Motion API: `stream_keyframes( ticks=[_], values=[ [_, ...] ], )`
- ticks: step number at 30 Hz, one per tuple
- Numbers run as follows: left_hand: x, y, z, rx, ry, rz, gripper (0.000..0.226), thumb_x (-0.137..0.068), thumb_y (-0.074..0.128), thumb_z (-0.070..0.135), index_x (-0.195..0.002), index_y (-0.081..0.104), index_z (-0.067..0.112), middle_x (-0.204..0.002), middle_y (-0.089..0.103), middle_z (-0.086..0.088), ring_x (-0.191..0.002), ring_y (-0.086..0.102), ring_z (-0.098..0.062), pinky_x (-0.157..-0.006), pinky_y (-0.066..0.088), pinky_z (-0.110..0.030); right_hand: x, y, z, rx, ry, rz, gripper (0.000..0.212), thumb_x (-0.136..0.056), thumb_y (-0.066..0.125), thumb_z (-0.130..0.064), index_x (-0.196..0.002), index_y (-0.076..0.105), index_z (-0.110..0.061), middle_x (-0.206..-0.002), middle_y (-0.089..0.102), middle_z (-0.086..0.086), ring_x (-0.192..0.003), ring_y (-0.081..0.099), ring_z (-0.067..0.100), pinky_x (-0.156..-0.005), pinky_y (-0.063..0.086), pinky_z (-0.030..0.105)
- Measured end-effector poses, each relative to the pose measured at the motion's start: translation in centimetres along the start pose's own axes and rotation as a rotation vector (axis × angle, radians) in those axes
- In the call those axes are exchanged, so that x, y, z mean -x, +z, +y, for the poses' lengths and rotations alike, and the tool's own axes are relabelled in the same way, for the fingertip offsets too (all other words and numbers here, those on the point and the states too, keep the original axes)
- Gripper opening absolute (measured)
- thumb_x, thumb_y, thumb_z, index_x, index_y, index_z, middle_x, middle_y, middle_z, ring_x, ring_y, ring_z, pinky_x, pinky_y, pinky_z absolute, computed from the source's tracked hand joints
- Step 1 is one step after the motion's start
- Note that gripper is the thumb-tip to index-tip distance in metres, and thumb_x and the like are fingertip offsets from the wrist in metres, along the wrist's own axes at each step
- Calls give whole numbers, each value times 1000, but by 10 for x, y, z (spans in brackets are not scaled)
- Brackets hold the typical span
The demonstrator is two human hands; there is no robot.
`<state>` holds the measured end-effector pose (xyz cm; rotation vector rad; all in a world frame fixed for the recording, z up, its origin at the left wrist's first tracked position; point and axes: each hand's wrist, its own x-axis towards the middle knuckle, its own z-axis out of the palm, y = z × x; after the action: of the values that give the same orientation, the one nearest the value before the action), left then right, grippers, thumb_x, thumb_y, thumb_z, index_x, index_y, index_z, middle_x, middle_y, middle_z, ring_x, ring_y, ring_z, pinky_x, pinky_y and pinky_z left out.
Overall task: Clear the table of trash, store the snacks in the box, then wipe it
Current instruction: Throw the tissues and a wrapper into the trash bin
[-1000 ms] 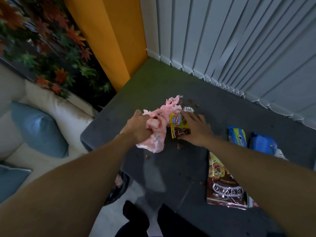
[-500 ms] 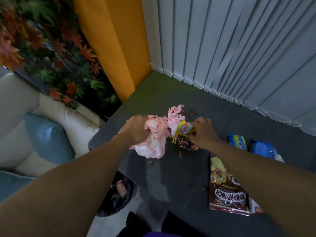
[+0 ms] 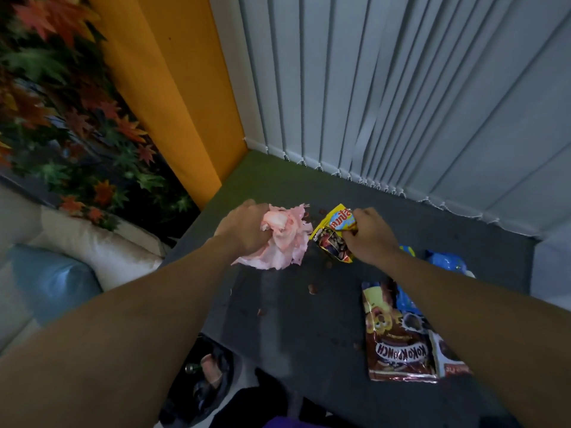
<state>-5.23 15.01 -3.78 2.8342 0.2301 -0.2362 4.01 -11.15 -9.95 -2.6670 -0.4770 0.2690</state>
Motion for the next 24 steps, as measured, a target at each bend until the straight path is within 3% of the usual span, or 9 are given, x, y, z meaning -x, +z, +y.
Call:
stream_keyframes(
  ticks=[4,9,16,19,22,24],
  values=[
    [-20,12,3,48,29,-58,30,-87,66,26,-113,56,18,-112,58,-8,-99,59,-31,-83,51,-45,2,2,9,-49,54,22,30,-91,59,-28,-114,52,-10,-112,52,12,-102,52,32,-77,41,36],
    [-48,27,8,54,37,-203,63,-87,65,37,-144,40,27,-133,62,-7,-114,61,-33,-91,55,-48,5,4,16,-44,127,69,27,-90,64,-29,-107,54,-10,-108,56,13,-99,54,32,-73,35,33],
    [-94,59,6,4,163,-459,71,-72,72,56,-133,52,28,-132,58,-2,-116,59,-28,-91,51,-37,-5,18,27,-49,253,71,31,-91,63,-31,-114,58,-10,-112,58,10,-104,55,28,-81,44,35],
    [-106,83,-2,-29,177,-548,84,-65,70,60,-139,44,32,-145,48,0,-127,53,-30,-98,51,-45,-6,29,30,-51,251,85,27,-89,66,-29,-108,59,-10,-107,57,10,-101,56,30,-78,44,36],
    [-107,91,-4,-79,186,-522,61,-77,70,44,-132,47,29,-130,58,-2,-117,59,-30,-88,53,-41,-7,36,30,-33,260,83,25,-90,65,-26,-106,57,-9,-105,56,12,-100,55,31,-76,39,34],
    [-111,92,-4,-113,173,-493,55,-80,69,45,-129,50,27,-122,62,-5,-112,62,-31,-83,53,-39,-9,36,27,-27,259,80,25,-90,64,-27,-106,56,-8,-105,56,13,-101,54,31,-76,39,35]
  ],
)
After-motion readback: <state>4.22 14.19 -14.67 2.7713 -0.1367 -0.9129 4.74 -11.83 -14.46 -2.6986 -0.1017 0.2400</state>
